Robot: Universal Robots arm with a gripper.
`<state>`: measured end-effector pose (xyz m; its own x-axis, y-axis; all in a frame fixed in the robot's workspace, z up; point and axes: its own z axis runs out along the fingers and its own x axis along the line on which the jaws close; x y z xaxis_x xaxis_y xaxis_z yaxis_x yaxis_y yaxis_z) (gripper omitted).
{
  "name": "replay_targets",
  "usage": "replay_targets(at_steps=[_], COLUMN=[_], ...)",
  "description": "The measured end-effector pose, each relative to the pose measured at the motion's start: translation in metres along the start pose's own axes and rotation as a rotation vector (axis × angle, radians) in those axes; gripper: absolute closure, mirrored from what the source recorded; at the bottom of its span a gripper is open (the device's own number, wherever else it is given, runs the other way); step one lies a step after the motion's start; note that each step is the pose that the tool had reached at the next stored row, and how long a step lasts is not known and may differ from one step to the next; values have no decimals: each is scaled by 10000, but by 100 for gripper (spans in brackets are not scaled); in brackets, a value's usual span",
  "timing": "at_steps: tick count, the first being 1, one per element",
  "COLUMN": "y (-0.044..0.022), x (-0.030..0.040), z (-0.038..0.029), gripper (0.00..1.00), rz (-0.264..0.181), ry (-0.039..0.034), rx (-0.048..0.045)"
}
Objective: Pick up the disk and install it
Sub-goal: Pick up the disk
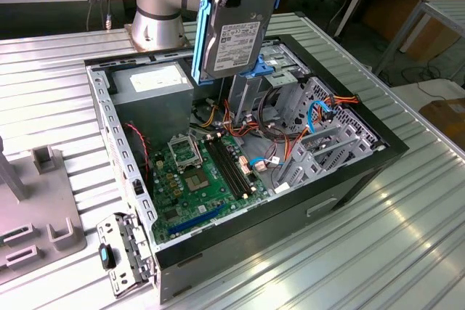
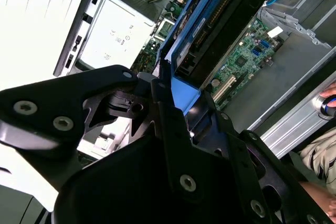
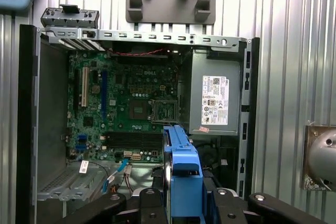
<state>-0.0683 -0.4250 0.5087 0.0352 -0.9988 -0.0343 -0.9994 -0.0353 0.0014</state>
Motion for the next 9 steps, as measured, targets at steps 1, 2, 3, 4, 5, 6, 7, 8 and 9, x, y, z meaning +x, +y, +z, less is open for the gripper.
replay_targets(at_steps=[1,2,3,4,5,6,7,8,9], y=[0,0,-2,-16,-35,-67,-104,-121,-137], x=[0,0,0,0,1,2,4,5,5], z=[0,0,0,0,0,0,1,1,1], gripper=[64,64,64,64,64,64,64,64,64], rz=[0,0,-1,-2,0,-1,0,-1,-1], ry=[0,0,0,1,0,0,0,0,0], rx=[0,0,0,0,0,0,0,0,0])
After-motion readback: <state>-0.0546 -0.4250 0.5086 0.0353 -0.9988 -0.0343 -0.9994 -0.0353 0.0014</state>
